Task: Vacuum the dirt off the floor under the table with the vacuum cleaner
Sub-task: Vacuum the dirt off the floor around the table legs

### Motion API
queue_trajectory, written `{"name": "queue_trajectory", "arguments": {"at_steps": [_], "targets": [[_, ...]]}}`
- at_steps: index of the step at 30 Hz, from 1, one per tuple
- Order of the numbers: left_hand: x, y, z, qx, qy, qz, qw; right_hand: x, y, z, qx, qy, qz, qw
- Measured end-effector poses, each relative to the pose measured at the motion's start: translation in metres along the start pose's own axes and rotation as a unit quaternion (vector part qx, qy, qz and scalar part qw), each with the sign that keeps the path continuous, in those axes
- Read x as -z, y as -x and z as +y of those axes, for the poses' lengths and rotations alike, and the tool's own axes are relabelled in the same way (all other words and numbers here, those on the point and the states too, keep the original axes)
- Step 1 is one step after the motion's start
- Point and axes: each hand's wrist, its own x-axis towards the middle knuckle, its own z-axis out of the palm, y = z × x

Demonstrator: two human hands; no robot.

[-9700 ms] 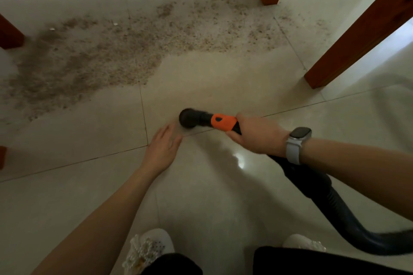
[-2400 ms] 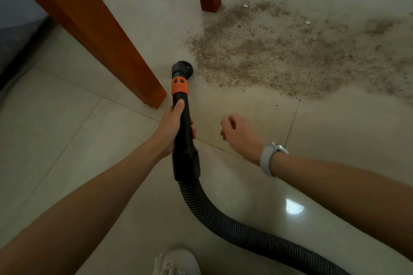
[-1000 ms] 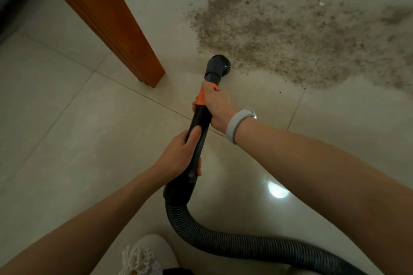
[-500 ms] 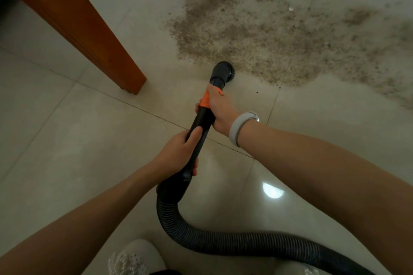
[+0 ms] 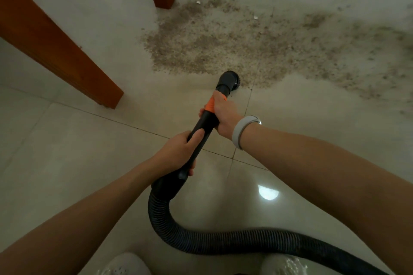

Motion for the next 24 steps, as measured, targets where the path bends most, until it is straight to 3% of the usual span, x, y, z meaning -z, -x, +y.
{"name": "queue_trajectory", "arguments": {"at_steps": [24], "targets": [[-0.039,-0.033,0.054,-0.044,-0.134,-0.068,0.988,0.08,-0.001,-0.03,0.031,-0.106,0.077,0.991]]}}
